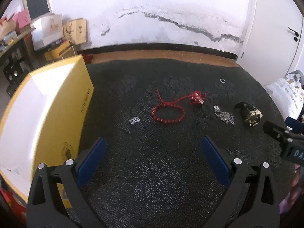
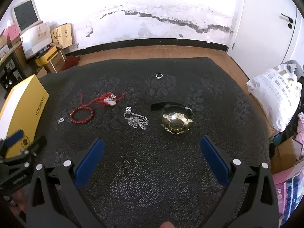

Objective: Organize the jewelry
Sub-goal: 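Lower the left tool and grasp the small silver pendant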

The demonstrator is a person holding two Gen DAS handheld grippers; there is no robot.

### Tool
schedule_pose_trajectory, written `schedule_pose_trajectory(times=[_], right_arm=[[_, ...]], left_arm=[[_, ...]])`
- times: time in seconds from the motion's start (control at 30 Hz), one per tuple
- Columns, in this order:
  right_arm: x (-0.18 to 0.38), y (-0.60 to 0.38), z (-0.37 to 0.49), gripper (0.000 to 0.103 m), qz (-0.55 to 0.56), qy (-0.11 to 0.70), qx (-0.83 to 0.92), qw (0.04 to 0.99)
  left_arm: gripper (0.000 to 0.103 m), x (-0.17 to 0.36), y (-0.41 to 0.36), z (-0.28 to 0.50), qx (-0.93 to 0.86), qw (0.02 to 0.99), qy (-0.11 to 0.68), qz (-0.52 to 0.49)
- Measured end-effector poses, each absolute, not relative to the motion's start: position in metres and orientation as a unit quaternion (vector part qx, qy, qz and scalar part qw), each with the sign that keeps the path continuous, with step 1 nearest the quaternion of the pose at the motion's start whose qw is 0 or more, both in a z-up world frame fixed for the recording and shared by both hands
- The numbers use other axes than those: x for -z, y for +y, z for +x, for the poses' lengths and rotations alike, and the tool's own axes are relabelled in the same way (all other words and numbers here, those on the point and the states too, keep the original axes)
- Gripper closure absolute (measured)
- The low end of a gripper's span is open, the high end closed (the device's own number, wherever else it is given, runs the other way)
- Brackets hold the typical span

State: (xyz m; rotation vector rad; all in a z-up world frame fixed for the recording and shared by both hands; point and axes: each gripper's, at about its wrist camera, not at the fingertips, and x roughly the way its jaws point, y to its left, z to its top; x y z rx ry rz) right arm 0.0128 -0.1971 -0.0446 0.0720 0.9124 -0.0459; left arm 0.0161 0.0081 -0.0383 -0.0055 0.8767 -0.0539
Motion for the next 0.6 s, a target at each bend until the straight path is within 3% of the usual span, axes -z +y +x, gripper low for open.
schedule_pose_trajectory(times=[0.23,0.6], right_arm=[[0.046,-0.203,0.024,0.006,0.048,0.444,0.015,0.895],[0.048,-0.200,0.035,0.006,0.059,0.448,-0.004,0.892]], left_arm=[[0.006,0.085,0.023,0.055,0.011,0.886,0.463,-0.030],[0.006,0.125,0.029,0.097,0.020,0.889,0.456,0.023]])
